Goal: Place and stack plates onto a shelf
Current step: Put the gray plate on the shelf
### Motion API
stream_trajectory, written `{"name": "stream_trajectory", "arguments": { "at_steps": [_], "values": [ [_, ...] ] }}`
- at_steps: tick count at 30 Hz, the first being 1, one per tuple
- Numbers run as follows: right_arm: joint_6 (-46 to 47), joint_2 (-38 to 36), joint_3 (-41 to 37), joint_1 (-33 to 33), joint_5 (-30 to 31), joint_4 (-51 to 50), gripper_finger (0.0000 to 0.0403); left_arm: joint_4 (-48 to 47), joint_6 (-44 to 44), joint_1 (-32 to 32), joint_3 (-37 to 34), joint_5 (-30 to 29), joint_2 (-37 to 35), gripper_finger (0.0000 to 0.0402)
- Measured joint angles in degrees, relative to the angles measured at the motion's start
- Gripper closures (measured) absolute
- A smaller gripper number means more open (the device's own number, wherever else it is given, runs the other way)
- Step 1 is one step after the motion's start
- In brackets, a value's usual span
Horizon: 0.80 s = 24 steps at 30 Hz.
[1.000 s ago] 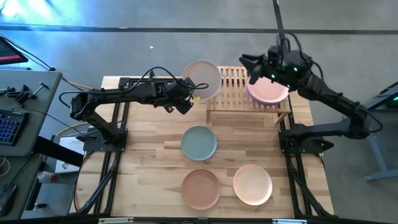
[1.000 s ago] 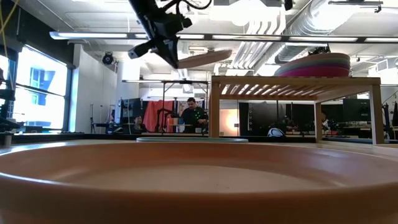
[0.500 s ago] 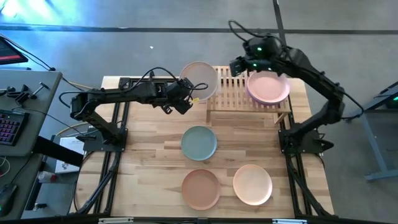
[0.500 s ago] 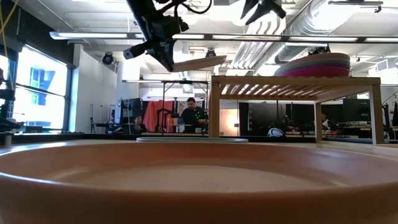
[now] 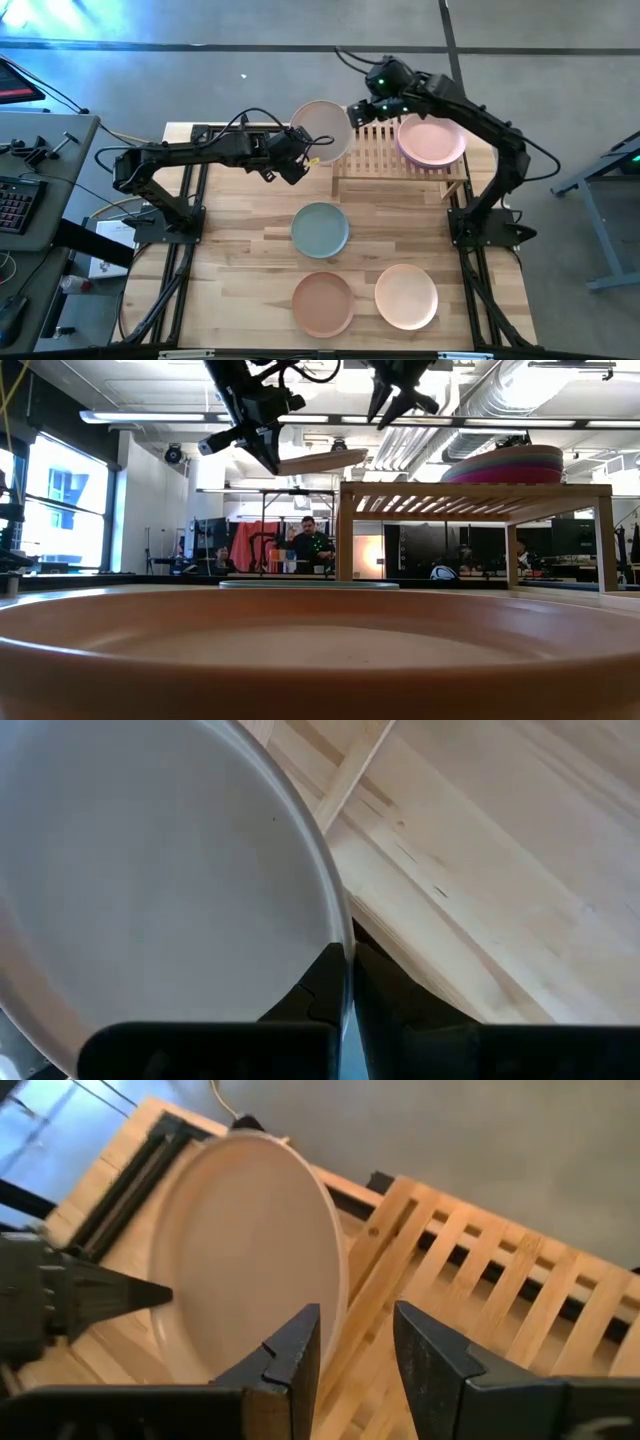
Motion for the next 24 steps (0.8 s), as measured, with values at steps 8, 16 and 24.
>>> {"name": "stream_trajectory", "arguments": {
  "at_steps": [8,16,24],
  "values": [
    [0.57,2.53,0.00,0.07,-1.78,-1.20,0.0293,3.37,0.06,0.00,0.00,-0.71,-0.02,0.0397],
    [0.61,2.64,0.00,0.07,-1.74,-1.14,0.0293,6.02,2.76,0.00,0.00,-2.01,-0.07,0.0397],
    [0.61,2.64,0.00,0.07,-1.45,-1.66,0.0303,7.55,3.72,0.00,0.00,-2.55,-0.07,0.0397]
  ]
}}
